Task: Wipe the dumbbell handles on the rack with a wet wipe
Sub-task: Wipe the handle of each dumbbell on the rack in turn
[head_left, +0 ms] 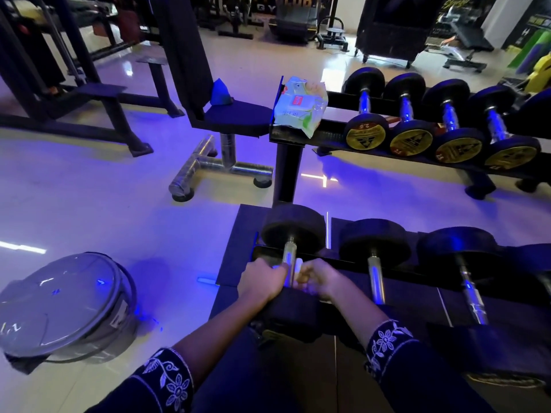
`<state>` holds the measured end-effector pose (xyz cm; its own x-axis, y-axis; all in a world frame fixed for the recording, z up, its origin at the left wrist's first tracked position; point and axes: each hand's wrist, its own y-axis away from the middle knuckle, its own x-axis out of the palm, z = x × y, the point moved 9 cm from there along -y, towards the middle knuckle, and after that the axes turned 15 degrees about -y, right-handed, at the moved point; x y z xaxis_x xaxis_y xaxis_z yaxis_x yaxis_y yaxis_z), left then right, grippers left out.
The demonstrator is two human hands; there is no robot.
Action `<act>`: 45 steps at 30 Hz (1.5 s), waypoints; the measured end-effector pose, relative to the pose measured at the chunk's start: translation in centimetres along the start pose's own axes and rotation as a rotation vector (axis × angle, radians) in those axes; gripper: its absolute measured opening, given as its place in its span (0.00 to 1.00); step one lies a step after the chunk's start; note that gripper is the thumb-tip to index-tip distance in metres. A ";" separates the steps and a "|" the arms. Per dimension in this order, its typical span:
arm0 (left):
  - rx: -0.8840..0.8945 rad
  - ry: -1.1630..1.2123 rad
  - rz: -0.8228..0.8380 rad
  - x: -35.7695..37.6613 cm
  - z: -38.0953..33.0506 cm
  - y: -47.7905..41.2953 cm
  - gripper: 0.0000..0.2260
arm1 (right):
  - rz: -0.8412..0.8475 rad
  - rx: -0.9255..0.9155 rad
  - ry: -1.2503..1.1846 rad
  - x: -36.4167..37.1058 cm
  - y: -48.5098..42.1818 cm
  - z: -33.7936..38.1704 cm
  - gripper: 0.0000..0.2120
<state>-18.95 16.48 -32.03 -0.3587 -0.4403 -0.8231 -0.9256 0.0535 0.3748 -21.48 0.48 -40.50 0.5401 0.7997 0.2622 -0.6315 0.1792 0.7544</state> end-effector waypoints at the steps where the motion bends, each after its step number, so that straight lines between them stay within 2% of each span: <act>1: 0.002 -0.017 0.002 0.1 -0.1 -0.1 0.22 | 0.017 0.008 0.002 0.0 0.0 0.3 0.14; 6: 0.036 -0.049 -0.002 0.1 -0.4 -0.1 0.21 | 0.033 -0.036 -0.067 1.1 0.2 2.8 0.14; 13: 0.032 -0.046 0.012 0.0 -0.4 0.0 0.22 | 0.071 -0.012 -0.014 0.4 1.7 -0.1 0.14; 19: 0.059 -0.052 0.002 -0.1 -0.7 0.2 0.19 | 0.019 -0.071 -0.179 2.5 2.3 3.4 0.18; 25: 0.053 -0.039 -0.005 0.0 -0.3 -0.1 0.22 | 0.033 -0.050 0.082 1.1 3.4 1.0 0.12; 28: 0.093 -0.094 -0.004 0.1 -0.7 -0.2 0.23 | 0.028 -0.135 0.164 0.6 4.5 1.6 0.14; 32: 0.262 -0.233 -0.041 -0.1 -2.2 -0.1 0.21 | -0.081 -0.303 0.235 -0.7 5.1 3.6 0.12; 36: 0.630 -0.371 -0.147 -0.5 -6.4 2.0 0.12 | -0.259 -0.484 0.405 -3.2 7.1 6.3 0.11; 39: 0.847 -0.390 -0.113 0.8 -9.8 4.3 0.11 | -0.386 -0.629 0.487 -5.5 9.7 8.8 0.08; 42: 0.922 -0.398 -0.051 2.7 -12.4 5.7 0.13 | -0.477 -0.700 0.471 -8.4 11.8 10.2 0.08; 45: 0.920 -0.397 -0.016 4.5 -14.2 6.7 0.12 | -0.519 -0.714 0.509 -11.3 12.7 11.0 0.07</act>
<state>-25.03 2.18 -27.17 -0.2043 -0.1252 -0.9709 -0.6045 0.7963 0.0245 -29.45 -12.57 -27.25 0.6461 0.6451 -0.4080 -0.6611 0.7401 0.1233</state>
